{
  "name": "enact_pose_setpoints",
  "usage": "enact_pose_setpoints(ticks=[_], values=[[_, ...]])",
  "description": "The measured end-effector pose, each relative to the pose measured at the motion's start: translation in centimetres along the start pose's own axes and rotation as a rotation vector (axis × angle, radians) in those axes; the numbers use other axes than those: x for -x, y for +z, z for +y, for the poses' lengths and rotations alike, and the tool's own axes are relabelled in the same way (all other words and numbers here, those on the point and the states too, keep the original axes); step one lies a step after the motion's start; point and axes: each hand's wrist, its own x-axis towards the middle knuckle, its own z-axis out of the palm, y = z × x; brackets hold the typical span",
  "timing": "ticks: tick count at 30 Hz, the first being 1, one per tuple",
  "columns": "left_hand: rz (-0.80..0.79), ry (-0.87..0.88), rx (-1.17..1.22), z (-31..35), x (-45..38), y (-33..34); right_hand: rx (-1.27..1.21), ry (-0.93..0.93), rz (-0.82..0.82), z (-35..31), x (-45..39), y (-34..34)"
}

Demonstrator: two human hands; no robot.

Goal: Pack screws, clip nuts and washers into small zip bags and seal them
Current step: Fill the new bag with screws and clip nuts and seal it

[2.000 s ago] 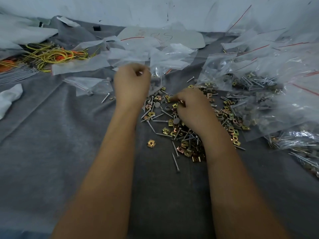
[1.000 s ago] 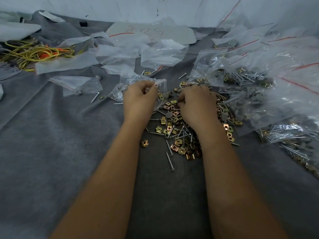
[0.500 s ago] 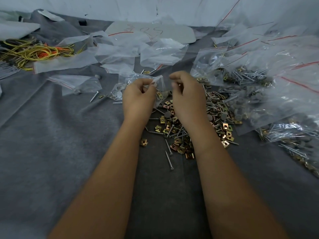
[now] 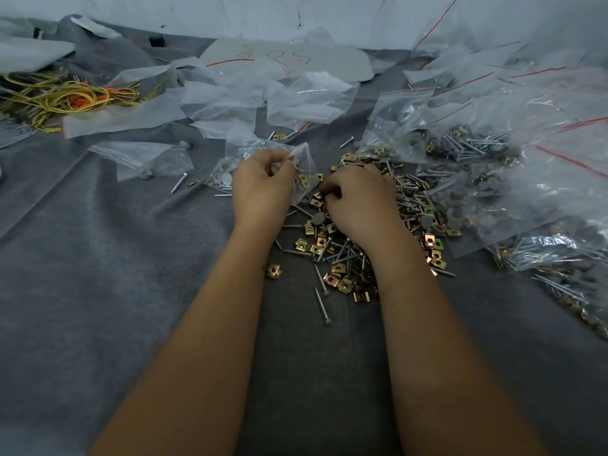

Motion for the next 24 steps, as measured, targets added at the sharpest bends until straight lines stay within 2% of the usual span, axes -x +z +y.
enact_pose_setpoints(ticks=[5, 9, 16, 19, 24], values=[[0.007, 0.005, -0.009, 0.0, 0.1, 0.0, -0.101, 0.030, 0.047, -0.2, 0.1, -0.1], [0.003, 0.011, -0.023, 0.0, 0.1, 0.0, -0.357, 0.037, 0.106, 0.1, 0.3, -0.2], [-0.001, 0.011, -0.041, 0.0, 0.1, -0.1, -0.597, 0.089, 0.336, 0.2, 0.0, -0.5], [0.000, 0.013, -0.050, 0.1, 0.1, -0.1, -0.718, 0.031, 0.424, -0.5, 0.1, -0.8], [-0.015, 0.022, -0.037, 0.1, 0.2, -0.2, -0.757, -0.116, 0.360, -2.1, 0.4, -0.2]])
